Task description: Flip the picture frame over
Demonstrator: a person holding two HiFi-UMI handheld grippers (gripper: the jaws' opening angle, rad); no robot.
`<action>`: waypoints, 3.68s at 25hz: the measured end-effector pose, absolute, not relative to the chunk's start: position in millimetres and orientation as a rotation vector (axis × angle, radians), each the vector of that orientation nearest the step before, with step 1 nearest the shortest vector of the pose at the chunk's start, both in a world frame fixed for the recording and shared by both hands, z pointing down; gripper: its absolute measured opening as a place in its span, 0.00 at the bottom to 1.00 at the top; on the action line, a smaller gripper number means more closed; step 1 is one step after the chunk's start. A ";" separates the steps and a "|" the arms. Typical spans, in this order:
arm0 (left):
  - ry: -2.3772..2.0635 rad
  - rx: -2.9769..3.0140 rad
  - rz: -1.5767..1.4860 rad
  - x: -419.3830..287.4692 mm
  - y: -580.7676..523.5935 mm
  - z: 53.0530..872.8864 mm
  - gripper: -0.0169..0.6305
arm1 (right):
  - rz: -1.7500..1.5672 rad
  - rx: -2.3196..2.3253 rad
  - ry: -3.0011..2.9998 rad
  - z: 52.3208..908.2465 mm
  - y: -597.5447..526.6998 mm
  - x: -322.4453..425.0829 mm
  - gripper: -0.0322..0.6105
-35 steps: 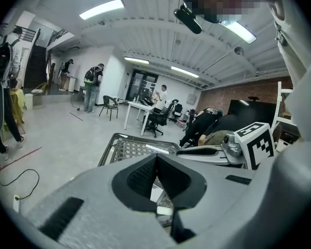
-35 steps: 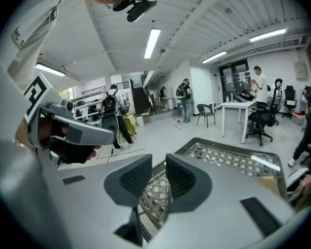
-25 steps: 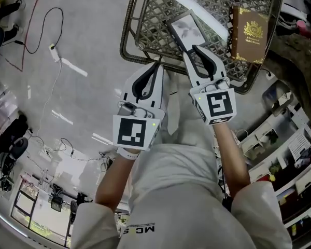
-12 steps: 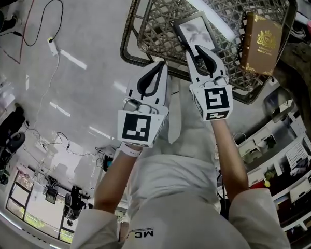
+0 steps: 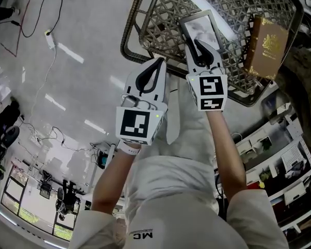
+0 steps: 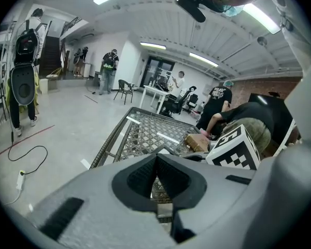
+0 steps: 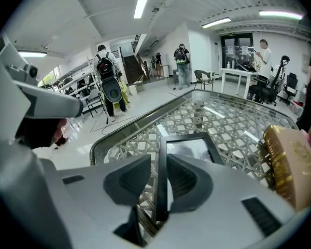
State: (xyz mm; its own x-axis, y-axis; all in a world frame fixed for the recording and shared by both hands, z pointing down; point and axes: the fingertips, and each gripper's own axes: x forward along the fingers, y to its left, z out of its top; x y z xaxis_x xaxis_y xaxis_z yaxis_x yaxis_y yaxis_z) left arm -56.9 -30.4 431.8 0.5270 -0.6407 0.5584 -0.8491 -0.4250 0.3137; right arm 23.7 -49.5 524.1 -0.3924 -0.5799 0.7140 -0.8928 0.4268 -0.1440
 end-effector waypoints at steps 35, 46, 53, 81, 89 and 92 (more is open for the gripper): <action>-1.211 2.178 0.511 -82.7 -23.3 445.1 0.06 | 0.884 1.205 -2.041 536.9 -56.3 13.6 0.17; -1.224 2.182 0.507 -85.2 -18.5 437.8 0.06 | 1.201 1.113 -2.193 506.9 -44.2 -5.6 0.17; -1.228 2.183 0.505 -82.7 -16.1 435.9 0.06 | 1.440 1.050 -2.317 486.8 -46.1 -13.3 0.17; -1.244 2.180 0.509 -69.6 -21.4 436.6 0.06 | 2.337 0.907 -2.436 467.3 -71.8 -12.9 0.17; -1.213 2.192 0.520 -60.2 -22.2 439.2 0.06 | 2.295 0.896 -2.501 462.7 -70.9 6.2 0.22; -1.203 2.189 0.524 -56.9 -20.7 438.6 0.06 | 2.293 0.934 -2.498 462.6 -71.3 12.5 0.22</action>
State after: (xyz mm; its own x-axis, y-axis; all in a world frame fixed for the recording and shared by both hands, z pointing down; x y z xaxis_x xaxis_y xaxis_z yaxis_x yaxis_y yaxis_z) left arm -56.9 -20.7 438.6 0.5158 -0.6263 0.5845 -0.8545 -0.4247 0.2990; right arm 12.5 -71.3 462.6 -0.7944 -0.6029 0.0738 -0.1252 0.0436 -0.9912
